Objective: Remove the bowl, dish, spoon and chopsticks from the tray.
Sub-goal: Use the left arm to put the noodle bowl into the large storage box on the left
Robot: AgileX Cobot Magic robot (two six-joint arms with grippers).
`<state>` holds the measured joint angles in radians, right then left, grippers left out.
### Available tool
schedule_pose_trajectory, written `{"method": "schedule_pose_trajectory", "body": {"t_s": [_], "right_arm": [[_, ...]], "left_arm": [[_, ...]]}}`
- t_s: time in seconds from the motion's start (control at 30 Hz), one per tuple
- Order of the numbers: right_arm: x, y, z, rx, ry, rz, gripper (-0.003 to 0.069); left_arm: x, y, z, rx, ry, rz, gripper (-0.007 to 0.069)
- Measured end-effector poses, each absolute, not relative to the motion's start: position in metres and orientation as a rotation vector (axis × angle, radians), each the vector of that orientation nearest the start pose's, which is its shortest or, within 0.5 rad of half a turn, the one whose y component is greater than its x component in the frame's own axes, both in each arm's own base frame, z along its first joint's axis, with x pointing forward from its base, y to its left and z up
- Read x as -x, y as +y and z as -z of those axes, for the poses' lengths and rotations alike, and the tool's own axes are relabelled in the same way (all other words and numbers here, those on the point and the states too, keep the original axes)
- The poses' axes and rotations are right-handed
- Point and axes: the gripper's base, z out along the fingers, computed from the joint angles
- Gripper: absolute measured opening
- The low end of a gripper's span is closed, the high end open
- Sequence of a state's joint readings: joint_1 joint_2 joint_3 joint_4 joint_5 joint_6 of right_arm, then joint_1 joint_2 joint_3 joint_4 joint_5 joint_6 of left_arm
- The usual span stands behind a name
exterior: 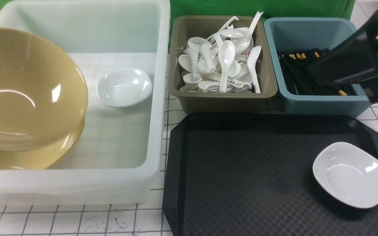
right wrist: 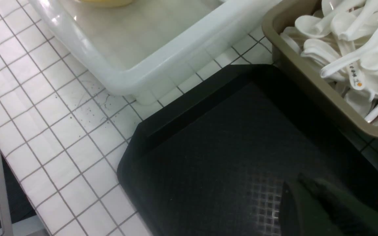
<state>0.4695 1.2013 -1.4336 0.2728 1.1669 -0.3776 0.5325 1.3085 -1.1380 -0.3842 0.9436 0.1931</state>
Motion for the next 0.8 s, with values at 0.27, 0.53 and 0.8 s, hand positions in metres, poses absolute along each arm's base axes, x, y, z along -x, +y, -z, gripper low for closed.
{"method": "schedule_pose_trajectory", "body": {"t_s": [0.27, 0.53, 0.8], "right_arm": [[-0.199, 0.126, -0.428, 1.001, 2.212, -0.385, 0.0047], [-0.202, 0.127, -0.428, 1.012, 2.195, -0.377, 0.0048], [-0.212, 0.133, -0.418, 1.022, 2.231, -0.379, 0.0048]], "left_arm": [[-0.272, 0.129, -0.284, 0.685, 2.547, 0.245, 0.0007], [-0.281, 0.135, -0.261, 0.718, 2.607, 0.266, 0.013], [-0.283, 0.138, -0.281, 0.656, 2.637, 0.234, 0.0493]]}}
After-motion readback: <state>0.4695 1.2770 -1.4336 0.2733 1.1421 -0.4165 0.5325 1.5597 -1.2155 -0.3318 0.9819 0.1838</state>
